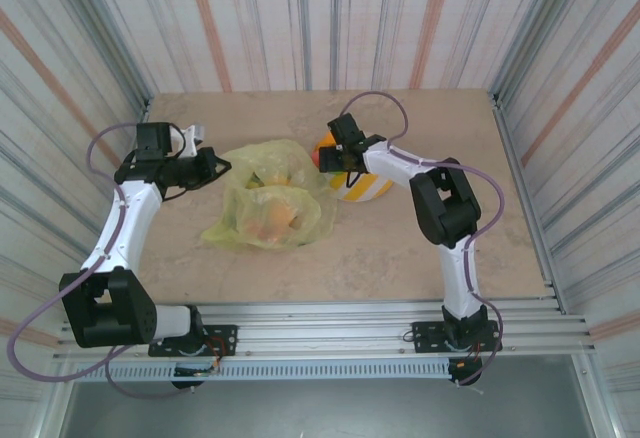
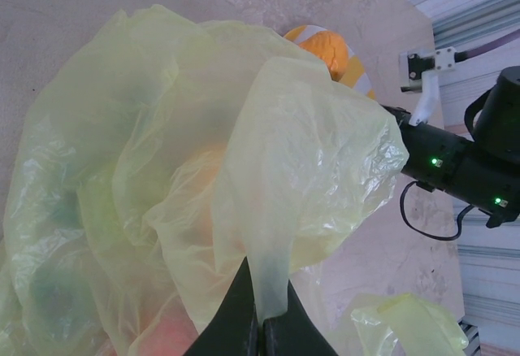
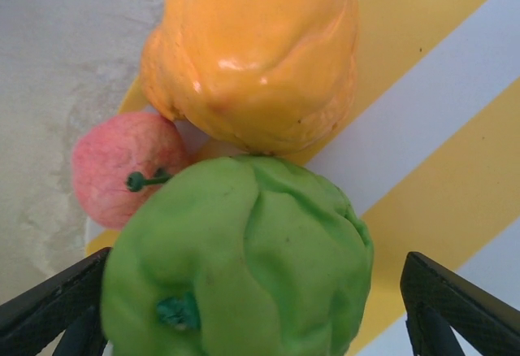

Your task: Place the fruits into the plastic bag

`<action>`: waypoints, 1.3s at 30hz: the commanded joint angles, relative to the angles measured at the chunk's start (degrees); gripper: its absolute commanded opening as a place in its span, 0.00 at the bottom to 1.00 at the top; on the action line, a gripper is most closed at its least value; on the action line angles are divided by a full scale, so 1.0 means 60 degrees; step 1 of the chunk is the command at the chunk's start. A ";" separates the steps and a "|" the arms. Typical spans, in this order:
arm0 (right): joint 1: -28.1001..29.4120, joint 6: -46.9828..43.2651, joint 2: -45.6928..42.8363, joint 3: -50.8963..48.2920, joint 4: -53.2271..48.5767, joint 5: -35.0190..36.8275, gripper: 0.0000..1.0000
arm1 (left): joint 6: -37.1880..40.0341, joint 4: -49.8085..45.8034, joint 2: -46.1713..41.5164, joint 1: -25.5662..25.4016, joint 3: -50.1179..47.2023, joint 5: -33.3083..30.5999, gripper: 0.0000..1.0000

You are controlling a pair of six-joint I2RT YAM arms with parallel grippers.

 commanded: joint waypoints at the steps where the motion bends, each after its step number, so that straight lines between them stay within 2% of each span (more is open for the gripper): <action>1: -0.0279 -0.0290 -0.0024 0.0144 -0.0513 0.0012 0.85 | 0.0092 -0.0075 -0.0015 0.0055 0.0225 0.0255 0.00; 10: -0.0580 -0.0685 -0.0235 -0.0203 -0.0277 -0.0501 0.65 | 0.0069 -0.0084 0.0030 0.0053 0.0226 0.0276 0.00; 14: -0.0702 -0.0768 -0.0647 -0.0607 -0.0272 -0.0457 0.61 | 0.0043 -0.0077 0.0049 0.0053 0.0199 0.0290 0.00; 19: -0.0938 -0.0692 -0.2194 -0.1935 0.0062 -0.0536 0.60 | -0.0028 -0.0060 0.0071 0.0041 0.0226 0.0443 0.00; 23: -0.0863 -0.0381 -0.3704 -0.3430 0.0844 -0.1598 0.59 | -0.0055 0.0127 -0.0077 -0.0071 0.0139 0.0481 0.00; 28: -0.0372 -0.0233 -0.5566 -0.5280 0.1656 -0.2768 0.57 | -0.0029 0.0167 -0.0071 -0.0411 0.0120 0.0482 0.00; 31: 0.0101 -0.0254 -0.6161 -0.5988 0.2000 -0.3463 0.57 | -0.0034 0.0164 -0.0019 -0.0501 0.0125 0.0508 0.00; 35: 0.1056 -0.0575 -0.6136 -0.6472 0.2355 -0.3447 0.57 | -0.0034 0.0198 -0.0040 -0.0622 0.0142 0.0579 0.00; 39: 0.1406 -0.0435 -0.5471 -0.6375 0.2805 -0.3564 0.56 | -0.0011 0.0250 -0.0056 -0.0772 0.0127 0.0663 0.00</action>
